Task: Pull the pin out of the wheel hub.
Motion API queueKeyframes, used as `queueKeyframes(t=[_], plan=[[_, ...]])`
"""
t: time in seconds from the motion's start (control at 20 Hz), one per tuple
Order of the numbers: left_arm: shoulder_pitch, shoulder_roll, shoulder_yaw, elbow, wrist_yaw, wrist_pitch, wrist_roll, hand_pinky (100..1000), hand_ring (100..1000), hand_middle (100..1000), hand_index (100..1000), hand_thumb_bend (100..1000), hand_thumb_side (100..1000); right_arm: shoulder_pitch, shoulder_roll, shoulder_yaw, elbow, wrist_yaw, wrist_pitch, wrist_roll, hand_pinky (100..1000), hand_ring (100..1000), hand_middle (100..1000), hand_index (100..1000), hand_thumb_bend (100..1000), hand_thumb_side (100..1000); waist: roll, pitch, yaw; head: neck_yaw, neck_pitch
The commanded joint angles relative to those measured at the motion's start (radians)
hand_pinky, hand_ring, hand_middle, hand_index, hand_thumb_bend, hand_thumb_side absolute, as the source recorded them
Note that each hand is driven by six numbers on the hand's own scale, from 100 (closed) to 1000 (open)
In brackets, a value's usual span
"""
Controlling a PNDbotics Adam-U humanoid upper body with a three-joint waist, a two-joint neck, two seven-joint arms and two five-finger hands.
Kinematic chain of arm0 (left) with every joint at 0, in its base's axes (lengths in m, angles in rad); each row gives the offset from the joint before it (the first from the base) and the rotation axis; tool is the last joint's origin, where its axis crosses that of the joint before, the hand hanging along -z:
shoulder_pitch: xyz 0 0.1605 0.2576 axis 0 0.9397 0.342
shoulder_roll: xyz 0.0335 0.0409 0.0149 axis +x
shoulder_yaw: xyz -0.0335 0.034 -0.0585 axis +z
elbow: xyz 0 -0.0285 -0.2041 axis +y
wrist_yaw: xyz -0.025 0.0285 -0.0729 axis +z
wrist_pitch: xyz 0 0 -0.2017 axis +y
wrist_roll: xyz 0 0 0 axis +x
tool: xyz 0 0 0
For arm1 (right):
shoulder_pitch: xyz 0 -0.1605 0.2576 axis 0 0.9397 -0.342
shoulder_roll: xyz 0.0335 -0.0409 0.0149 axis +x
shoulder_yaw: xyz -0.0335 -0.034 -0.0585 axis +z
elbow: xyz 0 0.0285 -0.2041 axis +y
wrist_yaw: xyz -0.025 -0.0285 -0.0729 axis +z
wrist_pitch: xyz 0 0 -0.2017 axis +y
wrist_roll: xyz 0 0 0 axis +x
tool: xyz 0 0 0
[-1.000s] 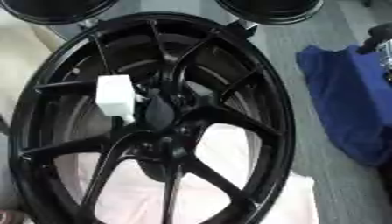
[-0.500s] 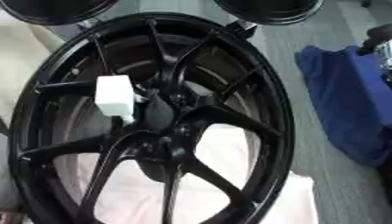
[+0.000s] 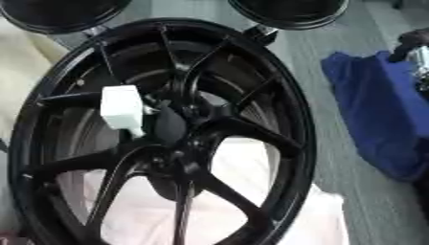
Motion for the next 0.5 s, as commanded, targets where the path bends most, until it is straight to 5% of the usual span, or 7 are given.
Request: queueKeyframes(t=[0.05, 0.5], plan=[[-0.053, 0.121, -0.028, -0.015, 0.015, -0.017, -0.181, 879, 720, 673, 812, 242, 632, -0.001, -0.042, -0.006, -0.018, 0.005, 0.003, 0.002, 774, 578, 513, 614, 100, 474, 0.005, -0.03, -0.003, 0.0, -0.011], [-0.258, 0.233, -0.127, -0.015, 0.141, 0.011, -0.407, 877, 762, 693, 816, 288, 630, 0.004, -0.06, 0.001, -0.018, 0.009, 0.006, 0.008, 774, 578, 514, 615, 100, 473, 0.022, -0.04, -0.024, -0.001, -0.013]])
